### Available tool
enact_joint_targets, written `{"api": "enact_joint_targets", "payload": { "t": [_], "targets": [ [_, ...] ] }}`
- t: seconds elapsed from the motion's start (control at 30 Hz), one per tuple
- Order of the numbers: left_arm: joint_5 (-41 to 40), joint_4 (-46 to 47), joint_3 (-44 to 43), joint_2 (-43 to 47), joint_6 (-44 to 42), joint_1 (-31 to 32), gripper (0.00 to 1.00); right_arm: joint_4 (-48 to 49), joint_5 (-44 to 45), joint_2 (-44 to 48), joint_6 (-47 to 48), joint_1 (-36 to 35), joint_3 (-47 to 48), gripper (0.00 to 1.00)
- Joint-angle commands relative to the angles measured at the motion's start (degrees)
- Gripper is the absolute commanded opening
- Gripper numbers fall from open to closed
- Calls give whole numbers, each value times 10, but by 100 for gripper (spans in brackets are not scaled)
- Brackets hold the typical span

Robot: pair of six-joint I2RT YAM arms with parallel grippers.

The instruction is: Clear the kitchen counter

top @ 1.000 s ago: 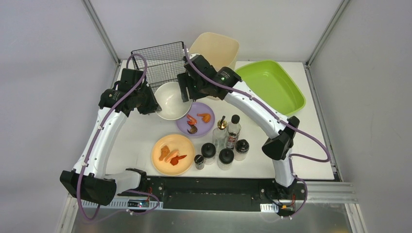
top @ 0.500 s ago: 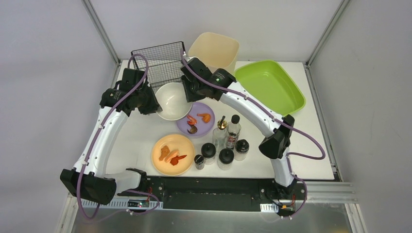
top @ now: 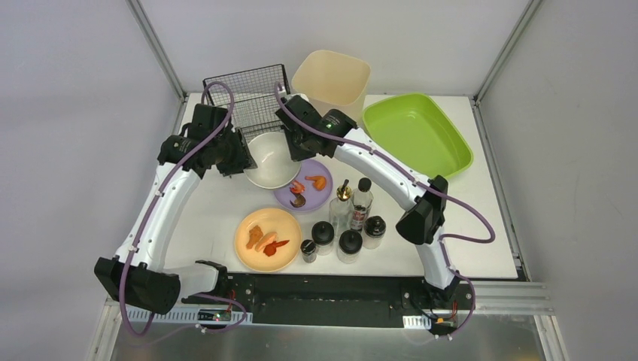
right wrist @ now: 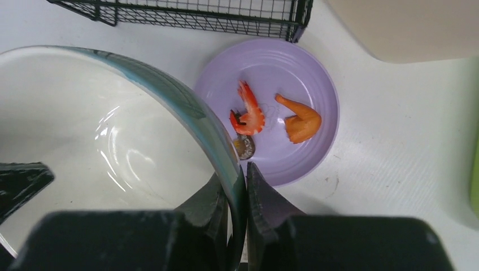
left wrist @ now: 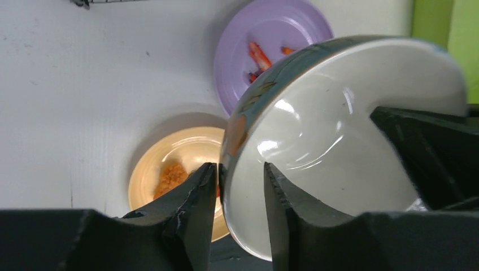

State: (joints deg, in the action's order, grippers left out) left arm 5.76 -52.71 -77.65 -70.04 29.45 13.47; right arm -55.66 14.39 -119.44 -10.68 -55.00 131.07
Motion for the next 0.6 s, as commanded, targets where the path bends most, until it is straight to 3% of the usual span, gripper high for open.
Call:
{"api": "enact_joint_targets", "payload": {
  "t": [0.0, 0.07, 0.17, 0.57],
  "targets": [
    [18, 46, -24, 26, -4, 1, 44, 16, 10, 18, -12, -2, 4, 0],
    [22, 46, -22, 35, -10, 1, 56, 16, 13, 21, -13, 0, 12, 0],
    [21, 46, -22, 53, -17, 1, 63, 13, 16, 29, -19, 8, 22, 0],
    [-13, 56, 40, 167, -21, 1, 69, 30, 16, 149, -38, 79, -4, 0]
  ]
}}
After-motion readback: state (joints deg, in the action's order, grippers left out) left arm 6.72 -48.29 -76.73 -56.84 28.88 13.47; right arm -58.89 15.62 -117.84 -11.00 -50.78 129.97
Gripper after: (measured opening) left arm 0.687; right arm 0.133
